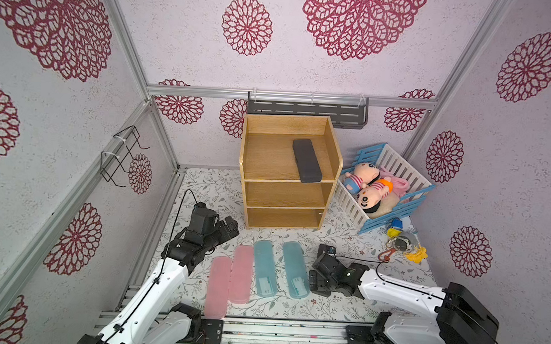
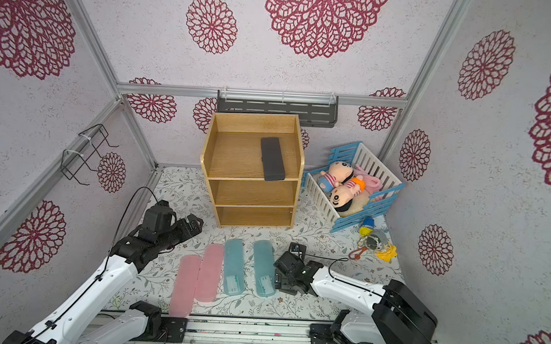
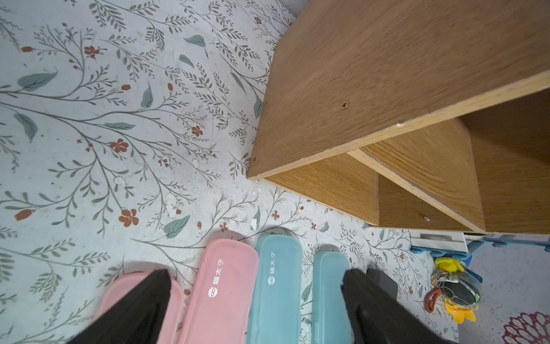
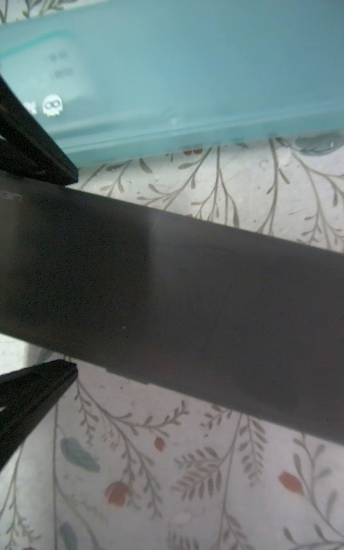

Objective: Place the pencil cases on the shelf according to color
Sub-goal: Pick up the pencil case from the center of the board.

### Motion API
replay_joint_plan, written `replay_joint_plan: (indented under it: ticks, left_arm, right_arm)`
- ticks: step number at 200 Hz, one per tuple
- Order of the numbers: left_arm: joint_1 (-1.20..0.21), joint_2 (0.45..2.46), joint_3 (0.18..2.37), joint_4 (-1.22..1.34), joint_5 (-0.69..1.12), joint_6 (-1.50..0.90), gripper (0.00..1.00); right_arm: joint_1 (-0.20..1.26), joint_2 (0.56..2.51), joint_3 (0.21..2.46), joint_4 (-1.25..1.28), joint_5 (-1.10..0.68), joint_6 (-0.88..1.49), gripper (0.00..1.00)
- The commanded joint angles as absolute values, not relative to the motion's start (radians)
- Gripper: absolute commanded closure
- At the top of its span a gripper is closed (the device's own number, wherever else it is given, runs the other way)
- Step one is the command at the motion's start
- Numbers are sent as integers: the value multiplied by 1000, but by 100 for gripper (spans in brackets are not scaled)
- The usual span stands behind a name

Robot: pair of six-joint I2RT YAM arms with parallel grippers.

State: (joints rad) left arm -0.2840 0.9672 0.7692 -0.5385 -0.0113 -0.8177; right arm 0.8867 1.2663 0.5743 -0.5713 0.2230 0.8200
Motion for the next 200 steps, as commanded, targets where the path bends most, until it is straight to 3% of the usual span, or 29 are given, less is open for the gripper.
replay_joint_plan:
  ticks: [1, 59, 152, 200]
  left_arm:
    - [-299, 968, 782, -520, -10, -825, 3]
    - [-302, 970, 776, -528, -24, -816, 3]
    - [-304, 995, 787, -521, -27, -801, 3]
    - [-305, 990, 785, -519, -41, -810, 3]
  right_arm:
    - [891, 1247, 578, -639, 290, 857, 1]
    - [885, 1174, 568, -618, 219, 861, 1]
    - [922, 1274, 536, -566, 202, 938, 1]
    - [939, 1257, 518, -552, 216, 956, 17]
